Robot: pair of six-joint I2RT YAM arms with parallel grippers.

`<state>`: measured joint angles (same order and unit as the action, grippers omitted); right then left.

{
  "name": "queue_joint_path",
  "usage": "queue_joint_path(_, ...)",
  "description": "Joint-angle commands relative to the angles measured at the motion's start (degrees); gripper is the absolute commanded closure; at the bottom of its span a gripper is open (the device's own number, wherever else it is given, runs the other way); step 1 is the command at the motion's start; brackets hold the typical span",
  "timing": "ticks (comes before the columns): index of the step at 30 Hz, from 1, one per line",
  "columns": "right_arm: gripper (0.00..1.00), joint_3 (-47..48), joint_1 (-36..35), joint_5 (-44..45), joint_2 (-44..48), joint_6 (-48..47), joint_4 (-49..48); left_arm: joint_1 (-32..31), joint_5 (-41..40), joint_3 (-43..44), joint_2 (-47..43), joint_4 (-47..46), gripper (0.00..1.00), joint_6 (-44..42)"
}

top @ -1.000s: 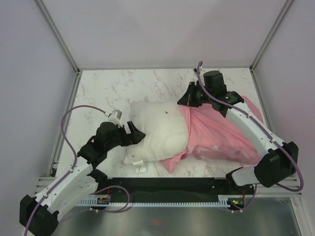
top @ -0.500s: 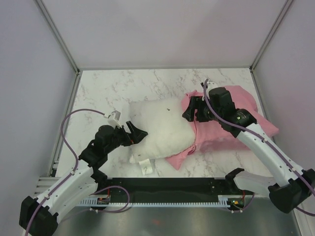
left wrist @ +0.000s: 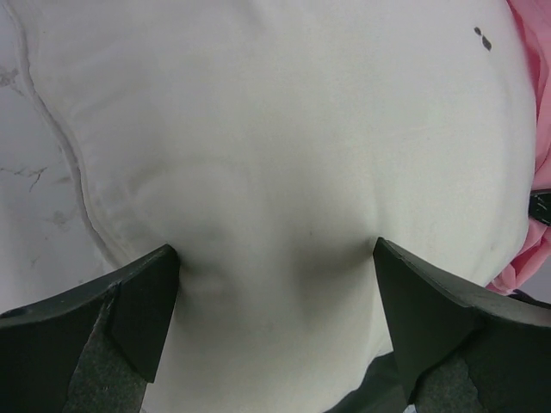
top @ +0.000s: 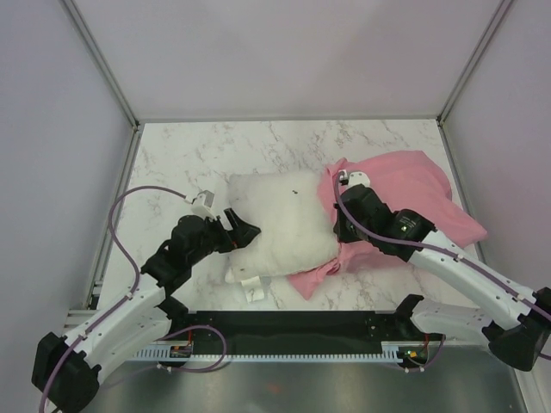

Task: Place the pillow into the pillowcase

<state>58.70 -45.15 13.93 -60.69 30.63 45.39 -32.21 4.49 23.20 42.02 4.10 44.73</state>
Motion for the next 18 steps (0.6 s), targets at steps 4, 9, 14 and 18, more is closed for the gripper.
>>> queue_joint_path(4,1.00,4.14,-5.47,-10.39,-5.12,2.85,-8.54,-9.42,-7.27,5.00,2.01,-6.73,0.00,3.69)
queue_joint_path(9,1.00,11.16,-9.52,-21.46,-15.49,4.60,-18.30,-21.48,-15.73,10.10,10.24,-12.61,0.01,4.66)
queue_joint_path(14,1.00,13.81,-10.23,-27.64,-16.57,8.21,-26.83,-30.98,-27.06,13.98,14.67,-14.20,0.01,3.52)
queue_joint_path(18,1.00,12.77,-6.73,-28.43,-13.69,8.21,-26.75,-31.87,-29.98,11.79,13.01,-14.56,0.01,3.70)
